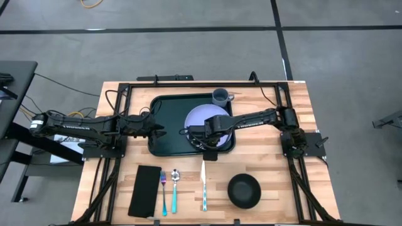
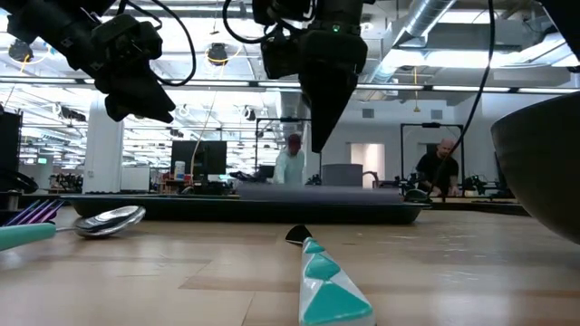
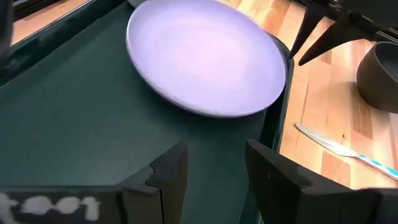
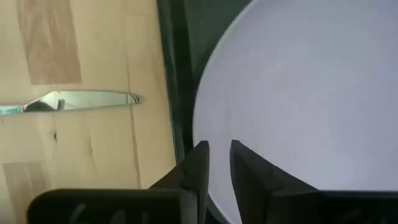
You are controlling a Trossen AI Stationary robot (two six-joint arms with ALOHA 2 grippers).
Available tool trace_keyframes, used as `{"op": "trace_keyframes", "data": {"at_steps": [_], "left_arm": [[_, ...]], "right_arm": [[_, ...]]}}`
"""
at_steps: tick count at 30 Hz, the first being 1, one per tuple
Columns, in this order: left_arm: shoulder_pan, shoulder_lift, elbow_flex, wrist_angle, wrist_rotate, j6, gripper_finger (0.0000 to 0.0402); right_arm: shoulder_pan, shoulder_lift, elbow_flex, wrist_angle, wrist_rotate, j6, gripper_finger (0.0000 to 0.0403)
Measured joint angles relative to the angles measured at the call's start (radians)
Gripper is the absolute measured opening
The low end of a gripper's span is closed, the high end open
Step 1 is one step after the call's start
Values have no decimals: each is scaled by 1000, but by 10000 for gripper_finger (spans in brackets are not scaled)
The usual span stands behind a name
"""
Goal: Set up tray
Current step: Put the black bowl on top of the violet plate on the black serving tray
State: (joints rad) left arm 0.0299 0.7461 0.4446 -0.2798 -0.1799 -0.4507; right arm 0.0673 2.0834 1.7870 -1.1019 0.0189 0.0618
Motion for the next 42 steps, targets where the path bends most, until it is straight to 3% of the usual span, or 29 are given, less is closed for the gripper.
{"op": "trace_keyframes", "data": {"at_steps": [5, 10, 17, 25, 30, 37, 42], "left_arm": [[0, 0, 0, 0, 0, 0, 149], [0, 0, 0, 0, 1, 0, 149], [0, 0, 0, -3, 1, 1, 149], [0, 0, 0, -23, 10, 1, 149], [0, 0, 0, -22, 43, -1, 149], [0, 0, 0, -18, 44, -5, 149], [0, 0, 0, -18, 44, -7, 149]], "right_arm": [[-19, -8, 0, 29, -23, 91, 58], [-25, -96, -6, 69, -39, 228, 59], [13, -297, -195, 125, -19, 406, 59], [113, -565, -485, 170, 56, 854, 59], [221, -685, -590, 91, 137, 1177, 63], [393, -730, -634, -166, 139, 1567, 125], [501, -712, -634, -149, 71, 1641, 195]]}}
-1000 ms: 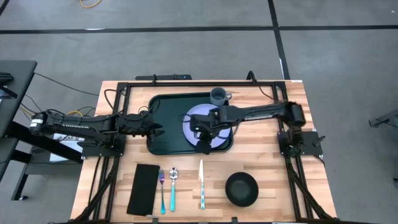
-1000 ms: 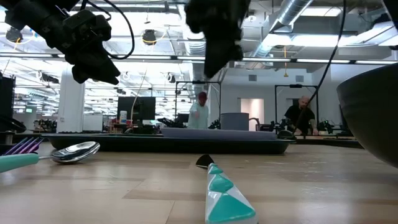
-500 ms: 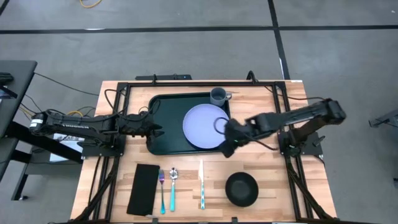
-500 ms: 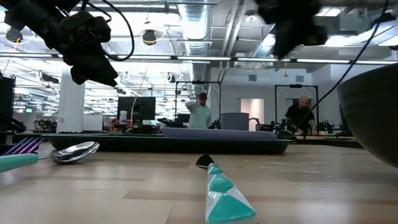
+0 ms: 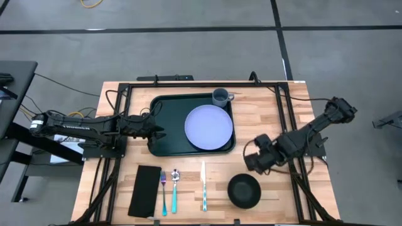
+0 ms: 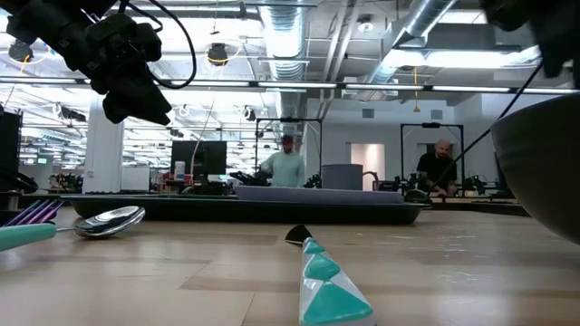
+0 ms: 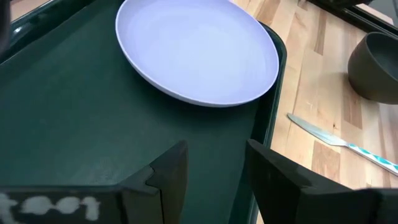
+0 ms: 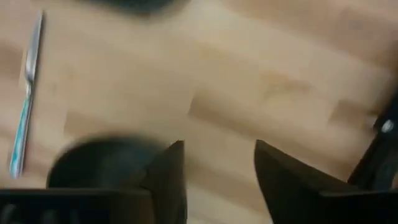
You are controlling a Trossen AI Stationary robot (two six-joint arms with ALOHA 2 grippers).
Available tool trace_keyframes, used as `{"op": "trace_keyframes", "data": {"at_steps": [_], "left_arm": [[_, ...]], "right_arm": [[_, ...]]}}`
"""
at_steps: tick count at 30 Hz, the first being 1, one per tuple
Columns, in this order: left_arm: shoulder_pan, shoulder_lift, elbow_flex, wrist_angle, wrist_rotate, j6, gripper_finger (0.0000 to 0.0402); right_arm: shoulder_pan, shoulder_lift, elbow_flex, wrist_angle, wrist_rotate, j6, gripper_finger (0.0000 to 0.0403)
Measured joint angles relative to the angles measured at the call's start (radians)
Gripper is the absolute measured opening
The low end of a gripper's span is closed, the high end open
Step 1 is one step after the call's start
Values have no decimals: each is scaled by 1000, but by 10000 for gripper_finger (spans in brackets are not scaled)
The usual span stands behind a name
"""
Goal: Set up tray
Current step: Put the black bowl on top of the violet plate on the black serving tray
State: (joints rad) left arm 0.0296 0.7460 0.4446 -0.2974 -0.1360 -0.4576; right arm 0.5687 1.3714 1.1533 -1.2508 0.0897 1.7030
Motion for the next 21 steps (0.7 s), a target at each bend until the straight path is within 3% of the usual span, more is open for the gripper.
{"op": "trace_keyframes", "data": {"at_steps": [6, 11, 21], "left_arm": [[0, 0, 0, 3, 0, 0, 149], [0, 0, 0, 6, -1, -1, 149], [0, 0, 0, 12, -1, -1, 149]], "right_arm": [[116, 67, 1, 111, -64, 114, 240], [191, 144, 0, 173, -74, 189, 244], [203, 289, 0, 293, -175, 118, 241]]}}
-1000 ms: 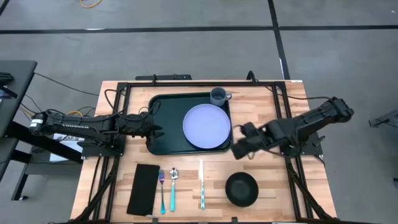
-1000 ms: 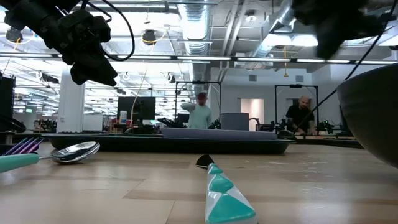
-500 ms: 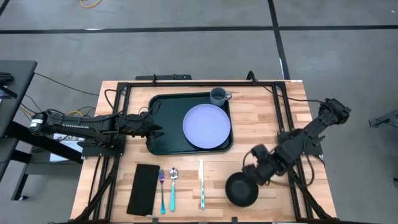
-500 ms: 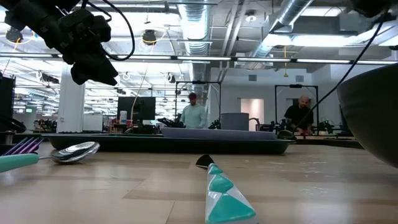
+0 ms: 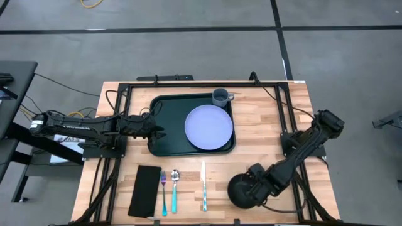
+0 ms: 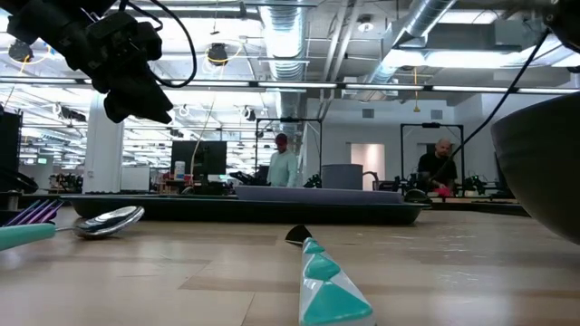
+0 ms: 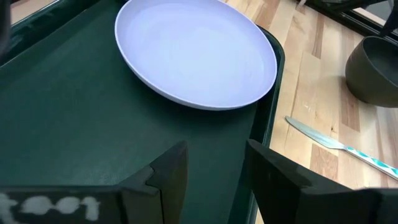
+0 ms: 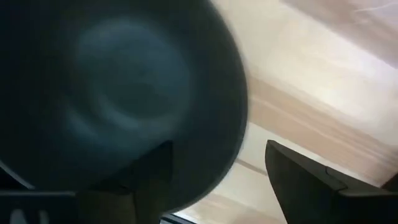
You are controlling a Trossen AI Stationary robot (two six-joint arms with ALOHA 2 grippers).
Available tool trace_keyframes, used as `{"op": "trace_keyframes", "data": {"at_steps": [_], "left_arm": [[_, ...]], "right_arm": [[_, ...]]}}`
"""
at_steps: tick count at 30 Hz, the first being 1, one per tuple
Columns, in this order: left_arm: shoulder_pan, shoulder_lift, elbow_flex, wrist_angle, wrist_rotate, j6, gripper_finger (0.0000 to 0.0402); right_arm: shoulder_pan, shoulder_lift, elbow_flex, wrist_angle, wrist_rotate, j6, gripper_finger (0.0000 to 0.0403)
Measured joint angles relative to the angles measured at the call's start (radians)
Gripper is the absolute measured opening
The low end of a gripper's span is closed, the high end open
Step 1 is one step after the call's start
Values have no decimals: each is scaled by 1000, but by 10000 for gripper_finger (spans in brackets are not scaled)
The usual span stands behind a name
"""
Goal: Set up tray
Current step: Put the black bowl on top of the violet plate on the black serving tray
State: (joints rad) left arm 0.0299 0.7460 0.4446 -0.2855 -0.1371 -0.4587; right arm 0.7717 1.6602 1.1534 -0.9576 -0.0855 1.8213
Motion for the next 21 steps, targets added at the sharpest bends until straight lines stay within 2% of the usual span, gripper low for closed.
{"op": "trace_keyframes", "data": {"at_steps": [3, 5, 13, 16, 21], "left_arm": [[0, 0, 0, 0, 0, 0, 149], [0, 0, 0, 0, 0, 0, 149], [0, 0, 0, 0, 0, 0, 149], [0, 0, 0, 0, 0, 0, 149], [0, 0, 0, 0, 0, 0, 149]], "right_arm": [[-13, 33, 0, 29, -15, -19, 221], [-22, 47, 0, 42, -31, -23, 193], [-72, 57, 0, 49, -39, -24, 17], [-119, 37, 2, 50, -16, -27, 14], [-242, -28, 10, 48, 36, -128, 6]]}}
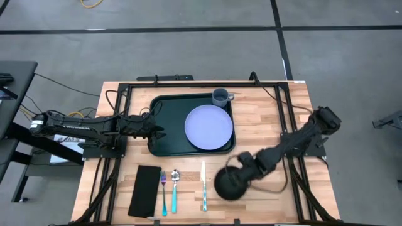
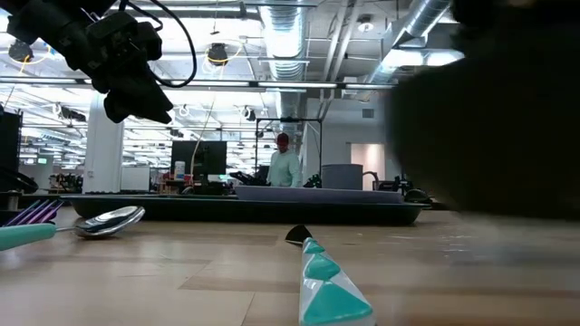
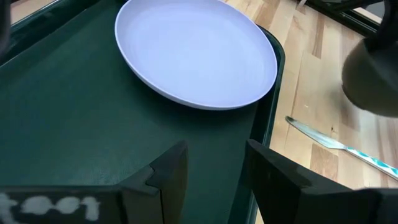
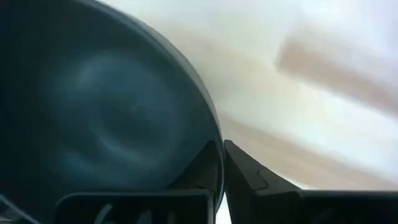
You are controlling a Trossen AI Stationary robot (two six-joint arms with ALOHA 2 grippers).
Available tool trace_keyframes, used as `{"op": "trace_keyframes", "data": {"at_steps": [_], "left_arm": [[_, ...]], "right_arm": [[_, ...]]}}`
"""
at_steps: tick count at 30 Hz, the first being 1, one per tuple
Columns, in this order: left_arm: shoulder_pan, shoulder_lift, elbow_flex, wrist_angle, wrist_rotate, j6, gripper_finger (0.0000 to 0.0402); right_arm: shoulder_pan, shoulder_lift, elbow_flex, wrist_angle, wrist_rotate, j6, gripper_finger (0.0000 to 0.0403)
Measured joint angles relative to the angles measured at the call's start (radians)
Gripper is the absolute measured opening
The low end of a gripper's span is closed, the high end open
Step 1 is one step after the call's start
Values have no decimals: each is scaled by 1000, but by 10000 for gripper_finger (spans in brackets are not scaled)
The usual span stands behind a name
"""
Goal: Set up tray
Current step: Put the black bowl on top of the violet plate on the black serving tray
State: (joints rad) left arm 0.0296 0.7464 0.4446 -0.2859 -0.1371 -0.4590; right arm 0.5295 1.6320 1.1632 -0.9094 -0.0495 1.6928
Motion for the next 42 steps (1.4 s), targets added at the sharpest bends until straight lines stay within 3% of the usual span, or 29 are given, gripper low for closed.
{"op": "trace_keyframes", "data": {"at_steps": [9, 14, 19, 31, 42], "left_arm": [[0, 0, 0, 0, 17, 1, 149], [0, 0, 0, 0, 17, 1, 149], [0, 0, 0, -1, 18, 1, 149], [0, 0, 0, -13, 18, 1, 149], [0, 0, 0, -15, 18, 38, 149]], "right_arm": [[-364, -103, 98, -32, 52, -391, 3], [-590, -40, 178, -75, 26, -630, 3], [-738, 75, 259, -132, -8, -791, 2], [-792, 295, 399, -163, -83, -973, 2], [-795, 332, 399, -166, -42, -1040, 2]]}}
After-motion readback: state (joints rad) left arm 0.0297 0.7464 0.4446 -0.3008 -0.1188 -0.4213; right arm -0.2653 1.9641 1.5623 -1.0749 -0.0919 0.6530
